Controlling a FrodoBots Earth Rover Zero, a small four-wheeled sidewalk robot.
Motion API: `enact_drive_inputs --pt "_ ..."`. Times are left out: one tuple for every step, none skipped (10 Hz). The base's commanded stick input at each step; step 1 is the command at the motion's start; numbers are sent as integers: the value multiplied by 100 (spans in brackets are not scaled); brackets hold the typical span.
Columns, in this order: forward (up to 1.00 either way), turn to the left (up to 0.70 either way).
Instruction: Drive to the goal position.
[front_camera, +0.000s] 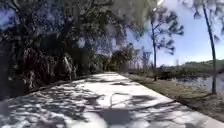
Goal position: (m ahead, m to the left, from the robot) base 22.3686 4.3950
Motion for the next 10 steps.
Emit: enact_drive_inputs --pt "100 -33" --pt "100 -40" --pt "100 -34" --pt "100 0" --pt "100 0" --pt "100 0" --pt "100 0" --pt "100 0" --pt "100 0" --pt "100 0"
